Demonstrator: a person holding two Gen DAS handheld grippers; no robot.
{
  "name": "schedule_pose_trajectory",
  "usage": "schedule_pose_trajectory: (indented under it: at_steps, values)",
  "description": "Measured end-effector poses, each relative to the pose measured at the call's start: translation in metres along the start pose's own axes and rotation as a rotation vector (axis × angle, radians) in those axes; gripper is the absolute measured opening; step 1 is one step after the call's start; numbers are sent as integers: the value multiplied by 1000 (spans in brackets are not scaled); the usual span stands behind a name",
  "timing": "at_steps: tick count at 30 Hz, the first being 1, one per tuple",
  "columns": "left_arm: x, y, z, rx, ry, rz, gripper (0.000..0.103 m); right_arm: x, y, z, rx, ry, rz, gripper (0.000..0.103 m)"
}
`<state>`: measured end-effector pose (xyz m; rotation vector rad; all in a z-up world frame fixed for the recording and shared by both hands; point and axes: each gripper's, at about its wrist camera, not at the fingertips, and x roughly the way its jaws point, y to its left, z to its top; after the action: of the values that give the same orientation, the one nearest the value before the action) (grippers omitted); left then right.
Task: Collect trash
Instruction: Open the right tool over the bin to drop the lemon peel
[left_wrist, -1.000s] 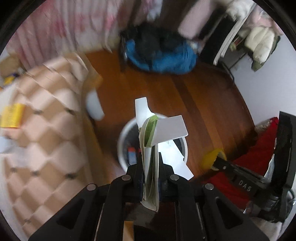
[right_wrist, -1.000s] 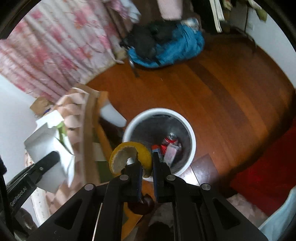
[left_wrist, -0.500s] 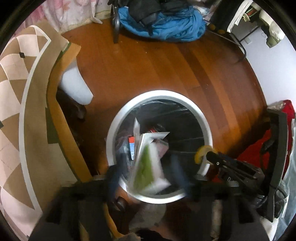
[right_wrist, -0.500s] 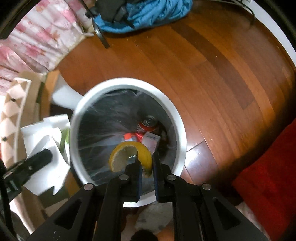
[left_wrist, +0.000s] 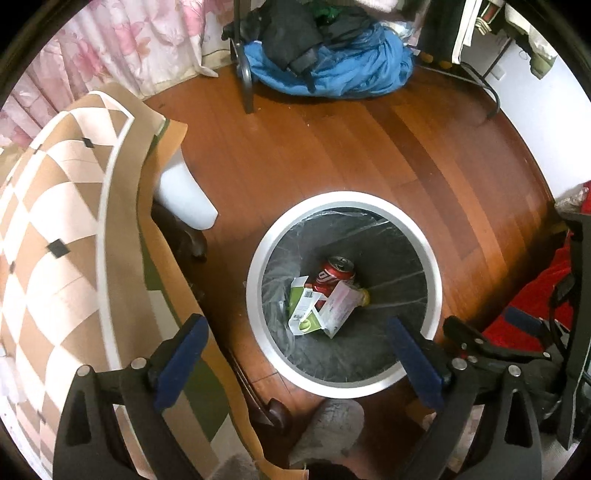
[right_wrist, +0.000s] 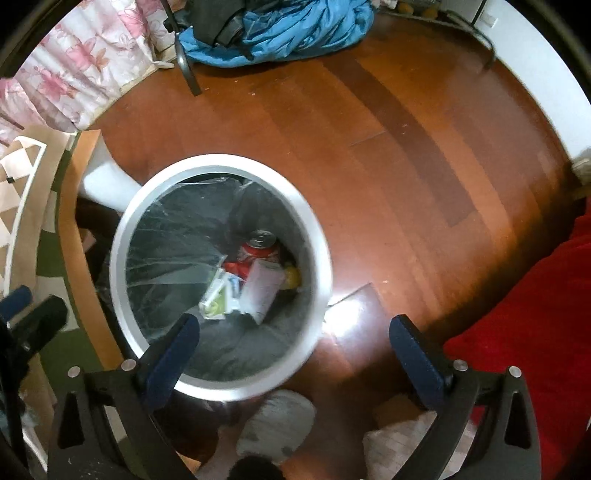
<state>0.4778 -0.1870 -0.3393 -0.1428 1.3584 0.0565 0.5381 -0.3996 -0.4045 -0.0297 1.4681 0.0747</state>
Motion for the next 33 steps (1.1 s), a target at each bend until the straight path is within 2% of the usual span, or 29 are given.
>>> schedule_pose_trajectory:
  at_steps: [8,21,29,33]
  values:
    - [-51,-3,-12,-1,-72,21,100,-53,-8,-16,15,-40,-9,103]
    - [-174,3,-47,-20,-246,19,100,-191,1,-53,15,-193,9,103]
    - [-240,34,-76,-83,-349,59,100,-274,18,-82,40,-298,140,103]
    - [-262,77,-92,-152,-386,83,100,-303,46,-93,3,-347,192,103]
